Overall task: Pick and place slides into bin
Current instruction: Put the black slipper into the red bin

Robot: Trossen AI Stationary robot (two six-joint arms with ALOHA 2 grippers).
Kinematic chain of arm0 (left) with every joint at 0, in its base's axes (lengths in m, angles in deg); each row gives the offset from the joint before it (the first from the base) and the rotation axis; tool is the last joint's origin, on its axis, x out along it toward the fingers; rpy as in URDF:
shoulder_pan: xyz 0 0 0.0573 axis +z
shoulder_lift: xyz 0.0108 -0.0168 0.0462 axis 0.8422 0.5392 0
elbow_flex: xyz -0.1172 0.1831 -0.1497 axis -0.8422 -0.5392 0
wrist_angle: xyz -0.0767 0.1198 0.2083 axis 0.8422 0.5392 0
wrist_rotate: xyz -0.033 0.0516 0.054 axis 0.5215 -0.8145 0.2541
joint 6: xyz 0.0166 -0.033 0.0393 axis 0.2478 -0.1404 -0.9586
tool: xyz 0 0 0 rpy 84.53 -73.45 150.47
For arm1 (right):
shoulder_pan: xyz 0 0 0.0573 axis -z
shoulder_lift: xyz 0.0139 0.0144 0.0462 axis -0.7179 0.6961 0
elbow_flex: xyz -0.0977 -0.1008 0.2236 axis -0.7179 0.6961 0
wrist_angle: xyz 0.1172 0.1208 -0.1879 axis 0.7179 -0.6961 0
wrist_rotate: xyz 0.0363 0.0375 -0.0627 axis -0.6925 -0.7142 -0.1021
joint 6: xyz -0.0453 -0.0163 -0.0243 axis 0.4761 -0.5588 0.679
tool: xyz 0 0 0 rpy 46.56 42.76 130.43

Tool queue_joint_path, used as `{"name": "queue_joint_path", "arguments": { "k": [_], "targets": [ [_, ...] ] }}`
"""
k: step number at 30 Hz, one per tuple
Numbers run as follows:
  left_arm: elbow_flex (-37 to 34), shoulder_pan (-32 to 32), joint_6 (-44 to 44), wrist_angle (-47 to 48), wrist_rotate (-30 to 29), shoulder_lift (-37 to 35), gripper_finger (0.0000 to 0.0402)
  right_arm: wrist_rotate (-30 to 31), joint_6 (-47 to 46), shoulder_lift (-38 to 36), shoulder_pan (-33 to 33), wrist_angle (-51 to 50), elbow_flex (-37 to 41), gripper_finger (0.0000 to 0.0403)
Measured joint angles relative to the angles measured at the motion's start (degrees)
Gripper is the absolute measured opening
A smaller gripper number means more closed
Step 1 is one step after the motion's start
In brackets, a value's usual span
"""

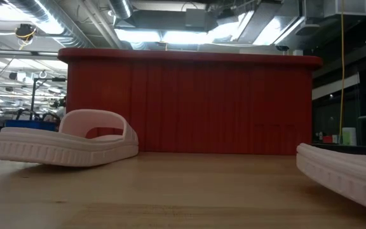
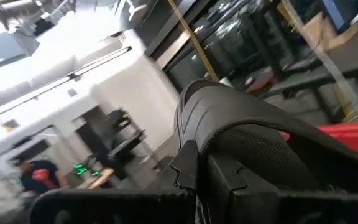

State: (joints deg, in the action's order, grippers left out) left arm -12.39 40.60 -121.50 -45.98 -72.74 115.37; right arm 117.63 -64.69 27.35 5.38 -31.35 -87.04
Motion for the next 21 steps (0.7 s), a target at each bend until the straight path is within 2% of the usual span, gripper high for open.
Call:
{"name": "queue_joint_path", "arguments": {
  "k": [2, 4, 12, 16, 21],
  "targets": [
    [-2.92, -0.03, 3.1, 0.06, 1.37, -2.72, 0.0003, 1.29, -9.82, 0.07, -1.85, -7.28, 0.02, 0.0002],
    [-5.65, 0.23, 5.66, -0.38, 1.89, -5.44, 0.0003, 1.64, -15.05, 0.07, -3.65, -11.19, 0.02, 0.0002],
    [-12.4, 3.09, 11.82, -1.2, 3.6, -9.32, 0.0003, 1.78, -18.66, 0.07, -5.77, -12.78, 1.88, 0.0002],
    [-12.71, 4.41, 12.16, -1.66, 3.81, -8.92, 0.0003, 1.73, -25.22, 0.07, -5.01, -12.59, 6.35, 0.0001],
    [-12.73, 5.24, 13.97, -1.66, 9.13, -8.88, 0.0003, 1.77, -34.5, 0.07, -4.93, -12.54, 11.98, 0.0001]
  ]
}}
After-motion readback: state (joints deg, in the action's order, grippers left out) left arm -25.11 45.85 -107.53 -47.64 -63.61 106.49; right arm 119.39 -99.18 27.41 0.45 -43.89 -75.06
